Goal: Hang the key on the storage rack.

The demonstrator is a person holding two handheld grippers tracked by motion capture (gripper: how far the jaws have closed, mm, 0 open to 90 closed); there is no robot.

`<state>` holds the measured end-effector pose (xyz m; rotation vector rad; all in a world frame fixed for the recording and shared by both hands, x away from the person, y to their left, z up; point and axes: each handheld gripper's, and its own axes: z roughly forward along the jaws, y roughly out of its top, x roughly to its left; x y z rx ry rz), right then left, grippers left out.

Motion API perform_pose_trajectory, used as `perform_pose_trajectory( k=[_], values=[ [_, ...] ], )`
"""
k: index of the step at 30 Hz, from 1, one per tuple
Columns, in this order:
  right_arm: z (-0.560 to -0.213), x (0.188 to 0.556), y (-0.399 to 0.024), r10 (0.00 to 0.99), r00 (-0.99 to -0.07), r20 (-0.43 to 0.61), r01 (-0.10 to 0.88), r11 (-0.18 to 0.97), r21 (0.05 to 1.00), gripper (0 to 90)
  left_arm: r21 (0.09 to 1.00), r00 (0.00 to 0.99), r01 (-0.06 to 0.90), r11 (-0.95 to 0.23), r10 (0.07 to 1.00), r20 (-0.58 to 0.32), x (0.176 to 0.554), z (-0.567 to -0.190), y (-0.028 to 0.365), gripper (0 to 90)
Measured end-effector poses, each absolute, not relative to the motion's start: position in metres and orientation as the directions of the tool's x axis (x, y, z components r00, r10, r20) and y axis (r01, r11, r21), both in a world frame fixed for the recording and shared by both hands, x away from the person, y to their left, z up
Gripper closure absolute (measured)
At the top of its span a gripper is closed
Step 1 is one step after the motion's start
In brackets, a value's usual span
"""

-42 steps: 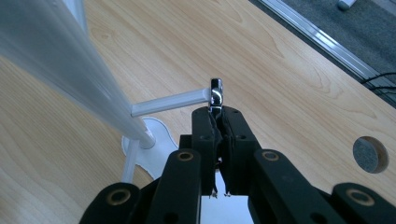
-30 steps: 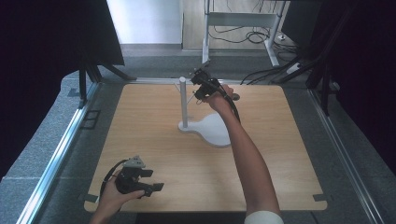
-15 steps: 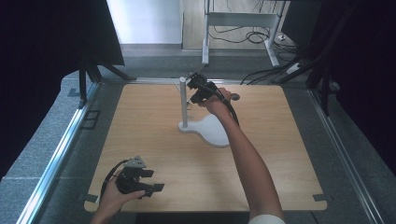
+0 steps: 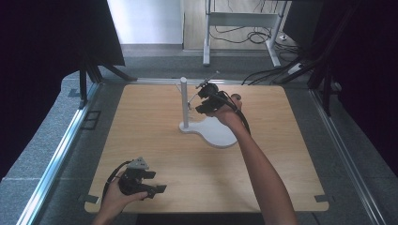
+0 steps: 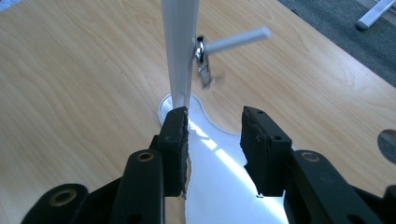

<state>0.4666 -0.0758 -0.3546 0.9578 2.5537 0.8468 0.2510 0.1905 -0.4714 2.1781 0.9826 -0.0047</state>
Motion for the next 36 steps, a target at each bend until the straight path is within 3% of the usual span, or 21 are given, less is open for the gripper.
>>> perform_pose_trajectory(
  k=[15, 27, 33, 36],
  values=[
    [-0.380, 0.407, -0.135, 0.667, -0.745, 0.003, 0.497, 0.552, 0.670, 54.7, 0.608, 0.699, 0.660, -0.442, 0.658, -0.280, 0.252, -0.475, 0.187, 26.1],
    [-0.433, 0.344, -0.190, 0.683, -0.730, -0.002, 0.497, 0.533, 0.684, 52.3, 0.586, 0.700, 0.664, -0.464, 0.662, -0.269, 0.253, -0.480, 0.182, 26.0],
    [-0.447, 0.330, -0.203, 0.700, -0.714, 0.013, 0.503, 0.501, 0.704, 52.9, 0.580, 0.698, 0.667, -0.468, 0.664, -0.268, 0.253, -0.481, 0.180, 25.9],
    [-0.455, 0.328, -0.204, 0.688, -0.726, 0.008, 0.515, 0.536, 0.669, 51.5, 0.582, 0.700, 0.666, -0.468, 0.662, -0.268, 0.253, -0.480, 0.179, 25.9]
  ],
)
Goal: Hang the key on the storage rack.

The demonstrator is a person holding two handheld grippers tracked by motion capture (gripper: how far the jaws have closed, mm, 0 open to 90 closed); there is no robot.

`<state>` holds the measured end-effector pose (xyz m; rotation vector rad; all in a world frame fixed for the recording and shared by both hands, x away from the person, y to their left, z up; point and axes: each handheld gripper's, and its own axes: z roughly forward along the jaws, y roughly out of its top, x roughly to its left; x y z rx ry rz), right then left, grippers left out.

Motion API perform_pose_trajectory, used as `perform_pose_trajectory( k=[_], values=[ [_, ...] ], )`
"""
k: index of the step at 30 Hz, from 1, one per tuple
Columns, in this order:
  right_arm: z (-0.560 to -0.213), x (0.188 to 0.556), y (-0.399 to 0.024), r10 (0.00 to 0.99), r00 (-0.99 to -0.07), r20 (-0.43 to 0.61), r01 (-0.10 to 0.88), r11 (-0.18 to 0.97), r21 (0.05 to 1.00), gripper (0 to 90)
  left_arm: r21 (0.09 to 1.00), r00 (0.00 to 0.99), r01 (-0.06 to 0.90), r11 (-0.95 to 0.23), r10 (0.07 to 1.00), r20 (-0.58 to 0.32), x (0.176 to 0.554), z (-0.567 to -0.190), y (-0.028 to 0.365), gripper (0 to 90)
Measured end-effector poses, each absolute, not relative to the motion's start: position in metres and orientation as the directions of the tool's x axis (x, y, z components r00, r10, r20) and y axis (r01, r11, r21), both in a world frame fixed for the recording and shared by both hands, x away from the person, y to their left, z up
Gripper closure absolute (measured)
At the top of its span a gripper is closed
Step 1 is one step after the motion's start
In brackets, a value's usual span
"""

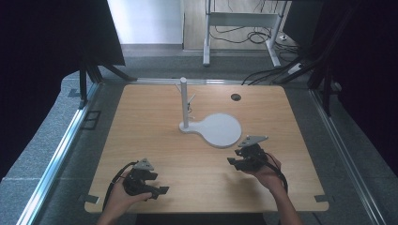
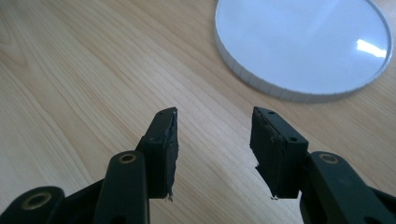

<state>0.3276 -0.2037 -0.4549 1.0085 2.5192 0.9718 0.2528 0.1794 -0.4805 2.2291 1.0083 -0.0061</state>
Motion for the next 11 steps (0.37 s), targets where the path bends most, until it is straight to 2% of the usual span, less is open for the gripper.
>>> perform_pose_trajectory(
  k=[11],
  values=[
    [-0.470, 0.326, -0.220, 0.713, -0.695, 0.089, 0.581, 0.485, 0.654, 47.9, 0.589, 0.709, 0.657, -0.472, 0.653, -0.268, 0.252, -0.479, 0.179, 25.8]
  ],
)
